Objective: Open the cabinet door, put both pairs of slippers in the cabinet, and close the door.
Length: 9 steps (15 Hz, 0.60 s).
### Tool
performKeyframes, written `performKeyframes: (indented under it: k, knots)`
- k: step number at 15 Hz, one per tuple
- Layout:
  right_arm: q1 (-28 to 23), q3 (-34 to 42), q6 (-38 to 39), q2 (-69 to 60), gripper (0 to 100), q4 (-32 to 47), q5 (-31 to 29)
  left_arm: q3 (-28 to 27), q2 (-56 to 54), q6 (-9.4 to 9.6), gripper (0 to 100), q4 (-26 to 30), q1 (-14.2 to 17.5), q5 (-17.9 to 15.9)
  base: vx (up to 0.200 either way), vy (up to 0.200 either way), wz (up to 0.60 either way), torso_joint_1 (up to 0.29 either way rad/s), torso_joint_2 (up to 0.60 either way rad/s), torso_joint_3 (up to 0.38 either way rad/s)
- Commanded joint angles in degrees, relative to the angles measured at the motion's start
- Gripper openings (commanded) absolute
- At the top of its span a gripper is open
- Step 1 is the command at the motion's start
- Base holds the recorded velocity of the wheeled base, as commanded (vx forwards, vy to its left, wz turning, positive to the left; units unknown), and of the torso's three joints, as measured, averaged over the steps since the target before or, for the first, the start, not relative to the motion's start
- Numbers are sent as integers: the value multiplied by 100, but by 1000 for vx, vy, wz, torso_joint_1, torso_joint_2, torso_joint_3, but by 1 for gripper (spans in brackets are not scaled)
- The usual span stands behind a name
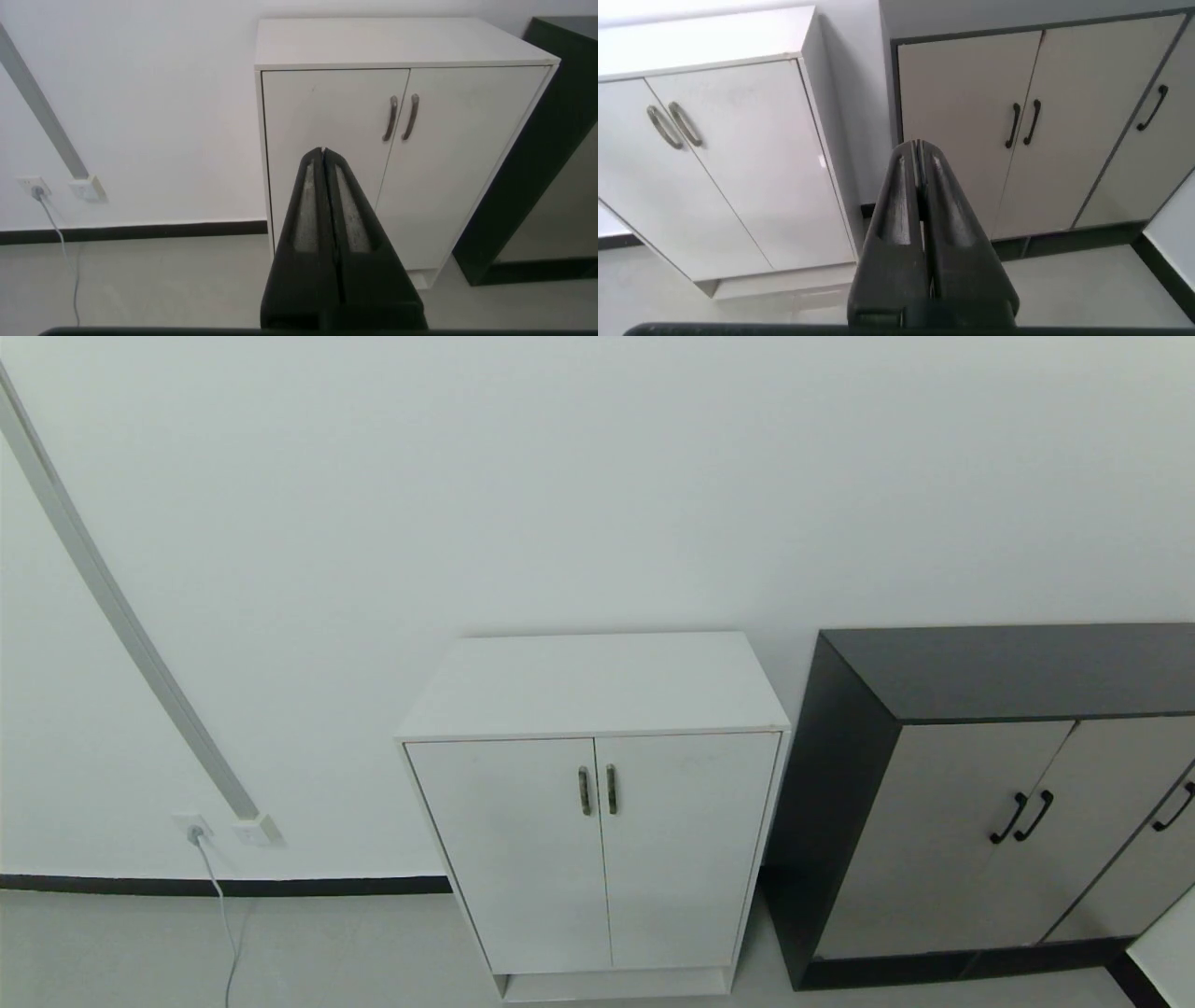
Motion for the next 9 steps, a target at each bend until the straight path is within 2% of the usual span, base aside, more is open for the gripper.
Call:
performKeyframes:
  k: [1,3,9]
  knots:
    - [-1,0,114,-55,0,-15,-28,0,7,0,0,2,1,2,0,0,0,0,0,0]
    - [-1,0,176,-55,0,-32,-195,0,7,0,0,2,1,2,0,0,0,0,0,0]
    - [-9,0,141,-55,0,-23,-160,0,7,26,0,2,1,-25,0,0,0,0,0,0]
